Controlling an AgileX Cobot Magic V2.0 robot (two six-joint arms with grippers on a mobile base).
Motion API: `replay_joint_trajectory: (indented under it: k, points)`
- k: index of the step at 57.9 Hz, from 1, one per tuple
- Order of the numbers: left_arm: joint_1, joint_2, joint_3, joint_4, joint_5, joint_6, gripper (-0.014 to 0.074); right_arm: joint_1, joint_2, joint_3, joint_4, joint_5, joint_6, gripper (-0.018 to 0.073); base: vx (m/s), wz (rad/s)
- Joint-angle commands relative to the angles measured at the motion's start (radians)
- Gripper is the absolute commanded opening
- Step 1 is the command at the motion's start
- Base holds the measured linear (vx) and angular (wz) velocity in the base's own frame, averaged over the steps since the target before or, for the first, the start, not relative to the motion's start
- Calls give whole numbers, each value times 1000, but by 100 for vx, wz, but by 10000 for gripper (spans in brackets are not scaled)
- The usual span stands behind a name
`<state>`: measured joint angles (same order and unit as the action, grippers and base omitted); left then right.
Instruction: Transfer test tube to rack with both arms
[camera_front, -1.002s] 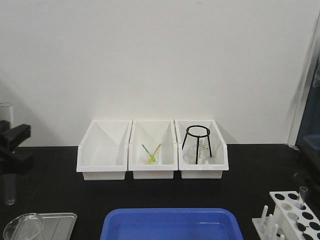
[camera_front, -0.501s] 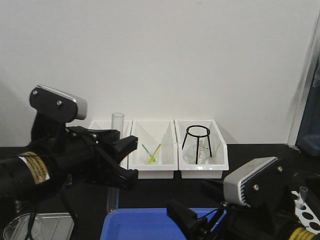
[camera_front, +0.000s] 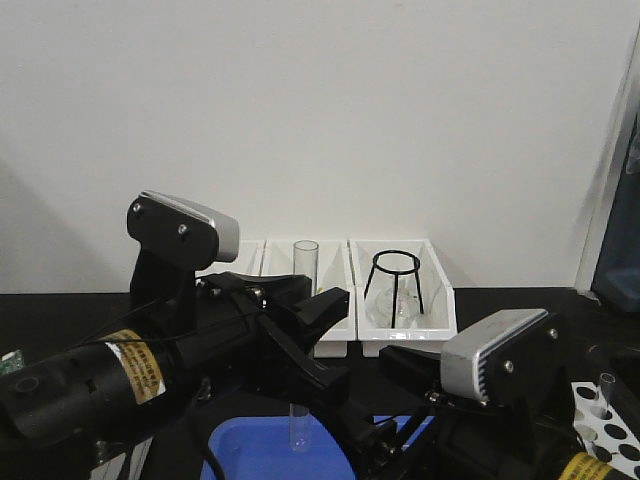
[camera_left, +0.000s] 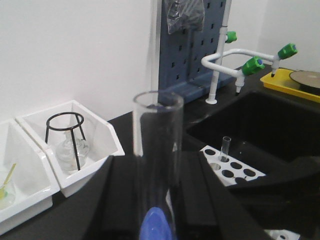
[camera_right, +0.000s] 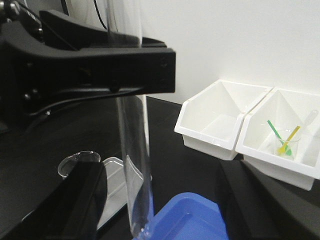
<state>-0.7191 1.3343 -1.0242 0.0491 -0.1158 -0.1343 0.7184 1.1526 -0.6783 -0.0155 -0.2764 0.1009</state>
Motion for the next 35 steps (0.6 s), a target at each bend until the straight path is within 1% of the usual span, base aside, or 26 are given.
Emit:
replay_joint_trajectory:
  k: [1, 6, 8, 25, 35]
  points:
    - [-8, -25, -42, -8, -102, -27, -6, 1, -18, -36, -23, -101, 1, 509, 0, 0]
    - [-8, -20, -42, -8, -93, -75, -6, 1, -18, -36, -34, -102, 1, 509, 0, 0]
    - [-17, -18, -42, -7, -93, -94, -6, 1, -18, -36, -34, -102, 1, 509, 0, 0]
    - [-105, 8, -42, 0, -98, -94, -6, 1, -18, -36, -35, -105, 1, 509, 0, 0]
    - [-136, 13, -42, 0, -92, -93, -6, 1, -18, -36, -35, -102, 1, 509, 0, 0]
